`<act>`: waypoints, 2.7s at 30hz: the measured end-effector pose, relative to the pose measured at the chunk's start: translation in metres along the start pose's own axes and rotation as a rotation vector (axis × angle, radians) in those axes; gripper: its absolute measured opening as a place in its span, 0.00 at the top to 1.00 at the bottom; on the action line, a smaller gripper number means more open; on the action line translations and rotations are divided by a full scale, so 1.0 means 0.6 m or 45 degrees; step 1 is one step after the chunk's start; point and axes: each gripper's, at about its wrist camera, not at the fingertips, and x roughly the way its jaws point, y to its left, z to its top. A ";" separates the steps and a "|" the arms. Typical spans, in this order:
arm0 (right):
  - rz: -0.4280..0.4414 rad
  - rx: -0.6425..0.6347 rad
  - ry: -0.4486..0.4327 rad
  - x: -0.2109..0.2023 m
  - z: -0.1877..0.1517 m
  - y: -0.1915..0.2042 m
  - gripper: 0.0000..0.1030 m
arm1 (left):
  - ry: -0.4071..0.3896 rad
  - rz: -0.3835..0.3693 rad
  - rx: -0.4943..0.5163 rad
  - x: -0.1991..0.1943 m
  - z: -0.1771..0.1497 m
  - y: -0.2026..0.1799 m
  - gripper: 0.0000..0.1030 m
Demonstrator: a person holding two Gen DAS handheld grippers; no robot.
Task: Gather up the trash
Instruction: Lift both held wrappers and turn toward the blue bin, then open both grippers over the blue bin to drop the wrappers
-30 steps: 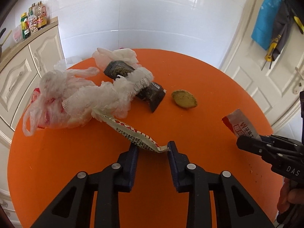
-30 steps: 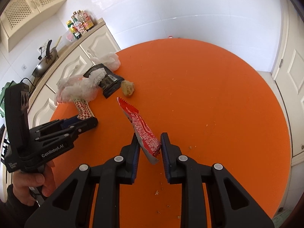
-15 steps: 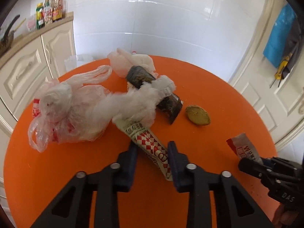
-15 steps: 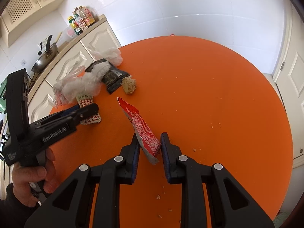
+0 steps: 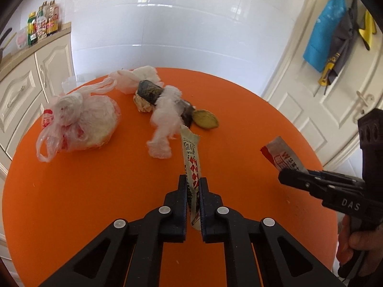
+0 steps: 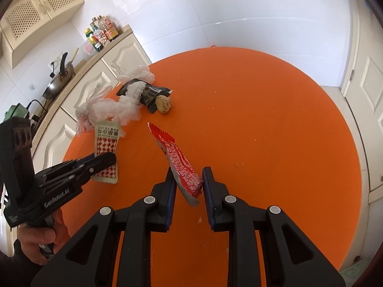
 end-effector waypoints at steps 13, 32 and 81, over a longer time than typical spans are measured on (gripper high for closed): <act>-0.028 0.031 -0.162 -0.125 -0.036 -0.006 0.79 | -0.133 -0.066 0.187 -0.149 -0.043 -0.111 0.96; -0.353 0.255 -0.520 -0.436 -0.141 -0.137 0.79 | -0.207 -0.426 0.545 -0.185 -0.039 -0.384 0.96; -0.636 1.085 -0.268 -0.361 -0.360 -0.550 0.00 | 0.394 -0.336 0.778 0.234 -0.033 -0.750 0.16</act>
